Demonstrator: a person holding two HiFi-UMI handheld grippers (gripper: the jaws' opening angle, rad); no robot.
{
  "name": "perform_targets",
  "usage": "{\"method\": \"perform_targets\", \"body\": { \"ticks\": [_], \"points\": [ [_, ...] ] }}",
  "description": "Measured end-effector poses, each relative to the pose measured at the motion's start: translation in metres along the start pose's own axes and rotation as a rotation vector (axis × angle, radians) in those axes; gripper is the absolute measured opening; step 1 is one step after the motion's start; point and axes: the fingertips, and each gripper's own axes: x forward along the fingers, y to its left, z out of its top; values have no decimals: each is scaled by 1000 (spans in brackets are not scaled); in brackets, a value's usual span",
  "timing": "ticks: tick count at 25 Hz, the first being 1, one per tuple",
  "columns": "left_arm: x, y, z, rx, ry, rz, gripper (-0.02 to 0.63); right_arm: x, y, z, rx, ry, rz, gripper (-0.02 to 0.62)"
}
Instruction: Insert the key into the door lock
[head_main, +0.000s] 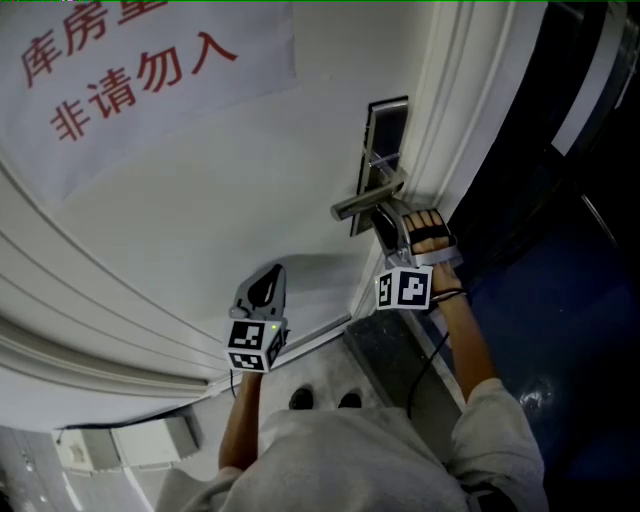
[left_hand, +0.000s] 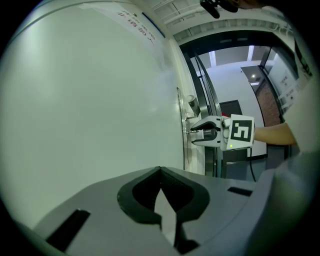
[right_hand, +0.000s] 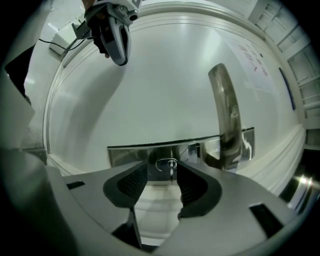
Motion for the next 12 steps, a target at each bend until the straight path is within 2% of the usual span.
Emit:
{"method": "perform_targets", "body": {
  "ticks": [7,12],
  "points": [
    [7,-12,4,18,-5,-38,17,-23,-8,-5,56,-2,-50,181],
    [11,-19,5,23,-5,-62,17,-41,-4,-16,79,27,-55,181]
  ]
}}
